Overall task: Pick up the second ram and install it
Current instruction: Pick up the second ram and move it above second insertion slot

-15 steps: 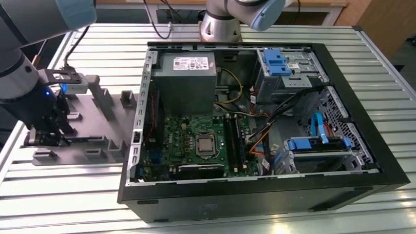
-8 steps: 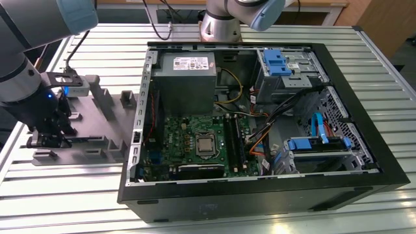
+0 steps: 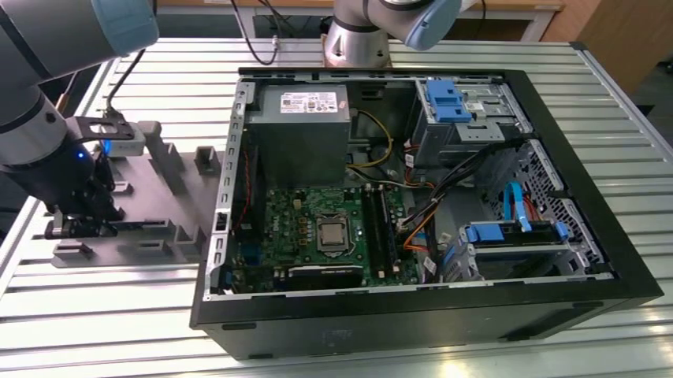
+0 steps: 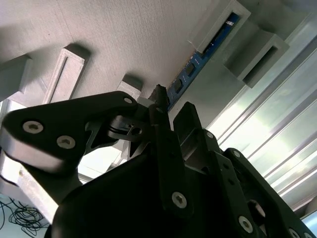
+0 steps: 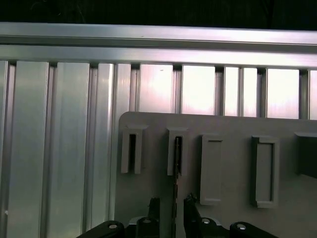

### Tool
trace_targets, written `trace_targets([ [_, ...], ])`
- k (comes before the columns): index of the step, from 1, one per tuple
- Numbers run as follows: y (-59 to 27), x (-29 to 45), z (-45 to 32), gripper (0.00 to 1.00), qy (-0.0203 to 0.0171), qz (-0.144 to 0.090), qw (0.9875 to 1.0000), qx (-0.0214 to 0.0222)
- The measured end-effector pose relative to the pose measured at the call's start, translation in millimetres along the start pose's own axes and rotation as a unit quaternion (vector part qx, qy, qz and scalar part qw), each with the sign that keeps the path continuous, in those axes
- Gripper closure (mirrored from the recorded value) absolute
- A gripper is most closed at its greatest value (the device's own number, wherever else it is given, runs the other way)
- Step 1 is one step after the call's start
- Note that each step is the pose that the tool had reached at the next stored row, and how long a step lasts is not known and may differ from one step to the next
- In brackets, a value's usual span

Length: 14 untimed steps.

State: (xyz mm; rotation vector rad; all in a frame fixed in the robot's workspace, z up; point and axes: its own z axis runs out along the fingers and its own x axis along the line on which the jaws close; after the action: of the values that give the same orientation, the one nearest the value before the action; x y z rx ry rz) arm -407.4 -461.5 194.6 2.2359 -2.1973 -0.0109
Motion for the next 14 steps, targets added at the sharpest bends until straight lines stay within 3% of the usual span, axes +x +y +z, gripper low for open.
trace_targets([
  [9, 0.3, -0.4, 4.1, 0.68, 0.0001, 0.000, 1.0000, -0.0001],
  [10, 0.3, -0.4, 4.4, 0.75, 0.0000, 0.000, 1.0000, -0.0001],
  [14, 0.3, -0.5, 5.1, 0.75, 0.0000, 0.000, 1.0000, -0.0001],
])
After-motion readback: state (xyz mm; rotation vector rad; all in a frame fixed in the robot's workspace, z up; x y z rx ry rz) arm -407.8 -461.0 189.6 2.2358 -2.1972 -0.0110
